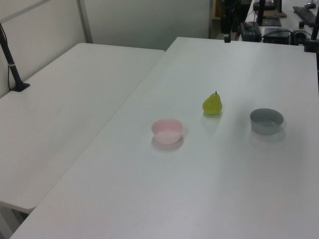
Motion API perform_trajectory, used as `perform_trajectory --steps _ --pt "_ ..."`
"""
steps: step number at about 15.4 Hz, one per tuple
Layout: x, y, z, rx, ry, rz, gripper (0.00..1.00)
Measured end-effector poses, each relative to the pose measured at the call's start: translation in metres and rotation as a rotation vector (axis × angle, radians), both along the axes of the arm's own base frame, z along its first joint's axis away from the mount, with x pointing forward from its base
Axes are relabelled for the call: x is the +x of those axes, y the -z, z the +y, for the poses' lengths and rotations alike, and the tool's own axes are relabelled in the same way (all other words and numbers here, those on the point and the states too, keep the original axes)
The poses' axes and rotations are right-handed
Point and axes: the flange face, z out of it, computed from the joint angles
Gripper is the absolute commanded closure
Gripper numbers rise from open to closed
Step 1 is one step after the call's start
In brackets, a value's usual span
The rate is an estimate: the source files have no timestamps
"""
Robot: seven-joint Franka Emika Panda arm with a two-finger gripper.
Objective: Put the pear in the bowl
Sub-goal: 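Move the open gripper toward the yellow-green pear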
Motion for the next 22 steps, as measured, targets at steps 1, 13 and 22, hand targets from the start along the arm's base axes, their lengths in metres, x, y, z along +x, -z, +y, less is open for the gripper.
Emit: perform_trajectory --steps 1,13,22 --pt "0.0 0.001 0.001 0.0 -0.002 0.002 0.0" --pt "0.0 -0.002 -0.01 0.085 0.025 -0.028 0.0" --pt "0.02 0.05 0.029 0.092 -0.098 0.007 0.0"
